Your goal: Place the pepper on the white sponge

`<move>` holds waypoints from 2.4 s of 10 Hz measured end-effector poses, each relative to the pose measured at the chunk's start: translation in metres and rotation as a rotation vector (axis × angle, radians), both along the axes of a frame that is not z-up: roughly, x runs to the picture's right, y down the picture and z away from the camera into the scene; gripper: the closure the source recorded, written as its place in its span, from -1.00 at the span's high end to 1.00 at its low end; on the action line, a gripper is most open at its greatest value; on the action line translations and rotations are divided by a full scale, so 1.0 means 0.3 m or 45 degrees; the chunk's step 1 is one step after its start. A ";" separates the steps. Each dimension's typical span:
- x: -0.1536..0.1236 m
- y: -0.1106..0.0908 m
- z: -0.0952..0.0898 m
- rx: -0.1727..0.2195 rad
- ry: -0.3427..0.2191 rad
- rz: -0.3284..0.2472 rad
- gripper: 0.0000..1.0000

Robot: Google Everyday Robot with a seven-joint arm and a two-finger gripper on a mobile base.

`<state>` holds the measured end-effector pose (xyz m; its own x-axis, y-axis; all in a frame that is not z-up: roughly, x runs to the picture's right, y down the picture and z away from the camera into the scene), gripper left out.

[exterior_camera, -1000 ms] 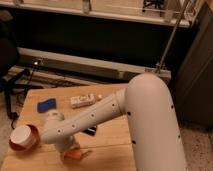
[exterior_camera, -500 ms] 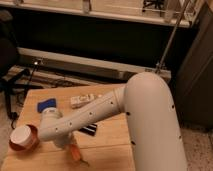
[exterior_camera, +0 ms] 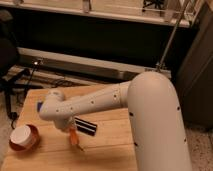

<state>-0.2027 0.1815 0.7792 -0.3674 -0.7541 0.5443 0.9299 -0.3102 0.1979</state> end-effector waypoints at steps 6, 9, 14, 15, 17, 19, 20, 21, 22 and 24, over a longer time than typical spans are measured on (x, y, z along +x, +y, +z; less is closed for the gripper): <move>-0.382 -0.429 0.076 0.048 -0.158 0.071 -1.00; -0.550 -0.442 0.206 0.006 -0.205 0.064 -1.00; -0.625 -0.442 0.345 -0.024 -0.233 0.083 -1.00; -0.624 -0.438 0.360 -0.030 -0.231 0.082 -1.00; -0.622 -0.428 0.389 -0.043 -0.221 0.071 -1.00; -0.639 -0.413 0.408 -0.055 -0.214 0.056 -1.00; -0.651 -0.404 0.415 -0.062 -0.212 0.050 -1.00; -0.657 -0.396 0.424 -0.068 -0.207 0.045 -1.00; -0.656 -0.386 0.435 -0.077 -0.195 0.039 -0.98; -0.654 -0.379 0.458 -0.076 -0.163 0.031 -0.63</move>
